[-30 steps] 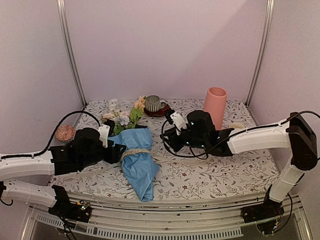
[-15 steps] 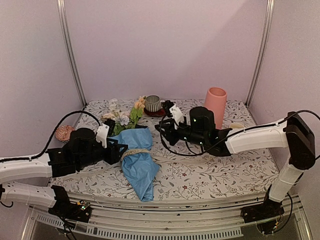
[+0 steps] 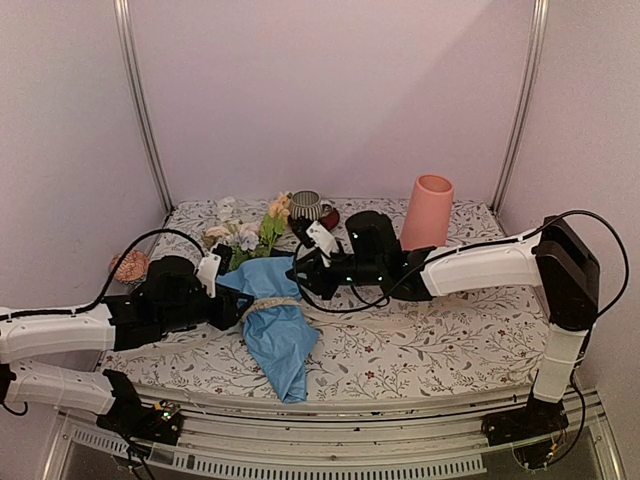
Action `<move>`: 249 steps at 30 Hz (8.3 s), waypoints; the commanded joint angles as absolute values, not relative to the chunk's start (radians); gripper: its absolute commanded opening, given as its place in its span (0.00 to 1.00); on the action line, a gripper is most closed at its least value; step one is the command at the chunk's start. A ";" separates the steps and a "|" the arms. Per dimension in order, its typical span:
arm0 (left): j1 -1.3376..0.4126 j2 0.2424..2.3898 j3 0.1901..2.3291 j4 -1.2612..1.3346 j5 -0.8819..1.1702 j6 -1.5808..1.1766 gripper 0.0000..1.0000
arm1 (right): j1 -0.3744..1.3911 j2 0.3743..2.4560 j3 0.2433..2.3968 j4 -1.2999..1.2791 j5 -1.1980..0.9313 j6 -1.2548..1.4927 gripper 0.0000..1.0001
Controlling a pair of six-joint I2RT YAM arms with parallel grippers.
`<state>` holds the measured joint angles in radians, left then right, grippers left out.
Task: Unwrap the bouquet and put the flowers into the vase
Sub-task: Untie the half-tied ribbon from the folded wrapping paper.
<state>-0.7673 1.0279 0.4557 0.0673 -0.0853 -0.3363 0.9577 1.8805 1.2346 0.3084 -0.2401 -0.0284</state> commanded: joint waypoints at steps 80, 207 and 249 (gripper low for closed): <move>-0.749 1.221 0.590 -0.001 -0.073 -0.258 0.46 | 1.002 2.054 1.422 0.061 -0.229 -0.183 0.08; -0.530 1.246 0.544 0.057 0.314 -0.275 0.00 | 1.077 1.874 1.091 0.562 -0.140 -0.495 0.42; -0.531 1.253 0.534 0.077 0.323 -0.278 0.00 | 1.097 2.128 1.437 0.106 -0.082 -0.819 0.31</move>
<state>-0.5381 1.2495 0.5411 0.0483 0.3065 -0.2810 1.0885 2.0911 1.3853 0.1566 -0.1001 -0.7918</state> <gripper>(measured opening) 0.007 0.321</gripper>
